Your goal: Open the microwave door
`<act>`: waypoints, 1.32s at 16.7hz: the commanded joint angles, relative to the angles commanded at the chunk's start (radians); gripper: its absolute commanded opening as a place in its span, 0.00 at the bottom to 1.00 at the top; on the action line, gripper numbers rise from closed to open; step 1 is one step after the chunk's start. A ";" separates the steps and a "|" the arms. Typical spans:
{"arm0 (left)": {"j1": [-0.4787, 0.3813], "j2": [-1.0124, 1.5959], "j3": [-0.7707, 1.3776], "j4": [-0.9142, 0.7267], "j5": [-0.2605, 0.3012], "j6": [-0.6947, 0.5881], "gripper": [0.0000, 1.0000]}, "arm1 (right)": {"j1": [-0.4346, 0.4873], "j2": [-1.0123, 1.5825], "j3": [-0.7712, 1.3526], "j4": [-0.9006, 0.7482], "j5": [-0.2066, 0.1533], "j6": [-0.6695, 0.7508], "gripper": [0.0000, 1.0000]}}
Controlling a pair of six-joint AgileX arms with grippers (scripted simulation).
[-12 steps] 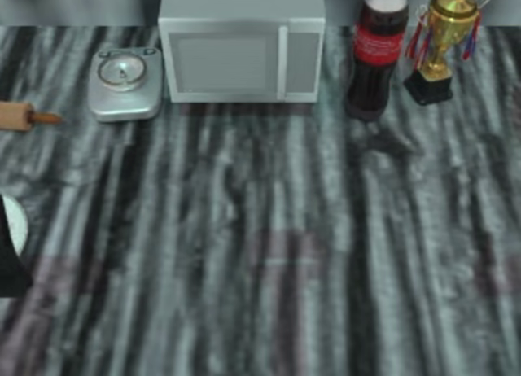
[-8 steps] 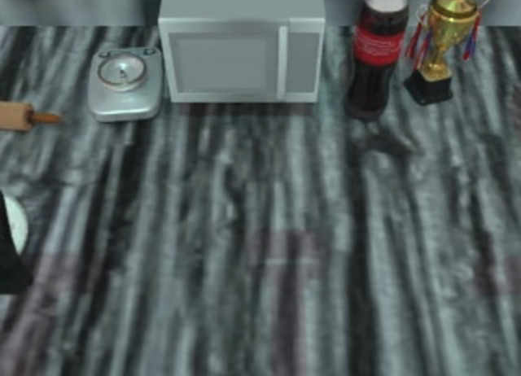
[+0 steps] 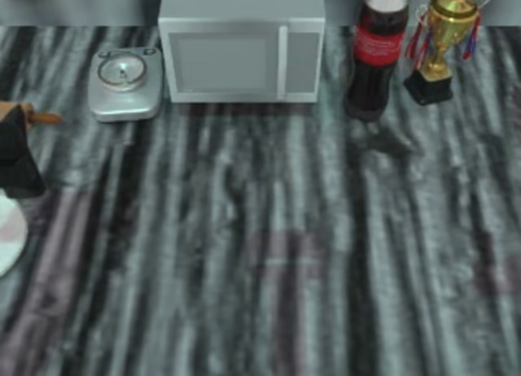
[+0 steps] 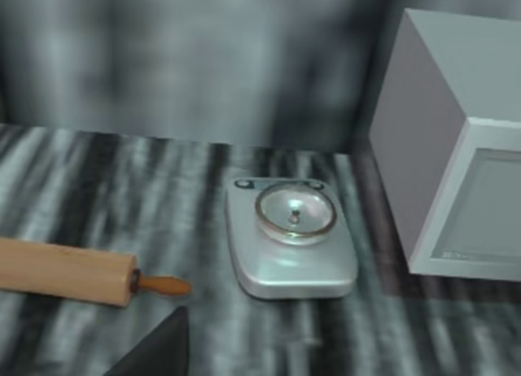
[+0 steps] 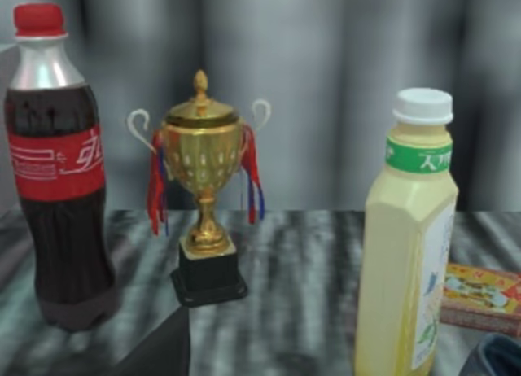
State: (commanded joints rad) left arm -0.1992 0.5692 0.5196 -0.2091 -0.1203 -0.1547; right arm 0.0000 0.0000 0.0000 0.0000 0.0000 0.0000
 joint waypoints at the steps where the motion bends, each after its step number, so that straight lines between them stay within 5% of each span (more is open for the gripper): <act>1: -0.032 0.106 0.093 -0.029 -0.019 -0.028 1.00 | 0.000 0.000 0.000 0.000 0.000 0.000 1.00; 12: -0.370 1.284 1.098 -0.334 -0.222 -0.331 1.00 | 0.000 0.000 0.000 0.000 0.000 0.000 1.00; 22: -0.481 1.630 1.384 -0.465 -0.291 -0.417 1.00 | 0.000 0.000 0.000 0.000 0.000 0.000 1.00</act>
State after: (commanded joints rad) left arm -0.6801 2.1987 1.9038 -0.6744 -0.4109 -0.5720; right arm 0.0000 0.0000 0.0000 0.0000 0.0000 0.0000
